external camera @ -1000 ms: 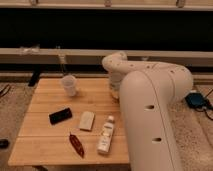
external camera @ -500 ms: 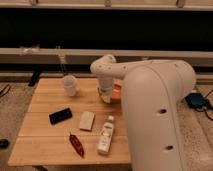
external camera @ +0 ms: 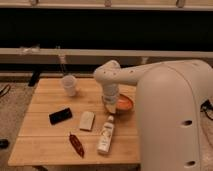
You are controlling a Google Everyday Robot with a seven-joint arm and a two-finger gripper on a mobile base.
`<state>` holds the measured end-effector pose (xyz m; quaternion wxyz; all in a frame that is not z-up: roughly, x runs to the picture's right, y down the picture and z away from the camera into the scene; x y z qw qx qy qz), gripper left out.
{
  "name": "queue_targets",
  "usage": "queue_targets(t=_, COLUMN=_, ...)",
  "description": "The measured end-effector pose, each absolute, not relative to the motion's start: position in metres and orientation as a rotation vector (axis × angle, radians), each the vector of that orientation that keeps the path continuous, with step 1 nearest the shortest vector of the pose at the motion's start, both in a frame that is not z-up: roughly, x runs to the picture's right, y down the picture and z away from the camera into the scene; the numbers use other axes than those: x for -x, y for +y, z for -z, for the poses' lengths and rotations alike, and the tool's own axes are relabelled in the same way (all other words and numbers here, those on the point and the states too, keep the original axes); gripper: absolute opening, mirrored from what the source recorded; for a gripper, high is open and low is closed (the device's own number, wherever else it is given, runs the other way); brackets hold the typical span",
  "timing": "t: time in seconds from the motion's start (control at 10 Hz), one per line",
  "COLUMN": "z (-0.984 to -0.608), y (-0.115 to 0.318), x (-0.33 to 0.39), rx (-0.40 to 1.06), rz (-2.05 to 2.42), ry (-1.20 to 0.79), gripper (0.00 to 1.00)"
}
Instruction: Drag the ceramic bowl in a circle
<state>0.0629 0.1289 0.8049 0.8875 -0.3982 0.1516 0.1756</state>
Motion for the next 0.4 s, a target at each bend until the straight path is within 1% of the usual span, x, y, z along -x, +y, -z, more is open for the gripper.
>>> queue_targets(t=0.2, z=-0.809, y=0.135, x=-0.105, rx=0.870, rz=-0.485, ry=0.393, gripper=0.00)
queue_targets(t=0.4, z=-0.825, y=0.126, x=-0.135, rx=0.879, rz=-0.583, ry=0.439, gripper=0.00)
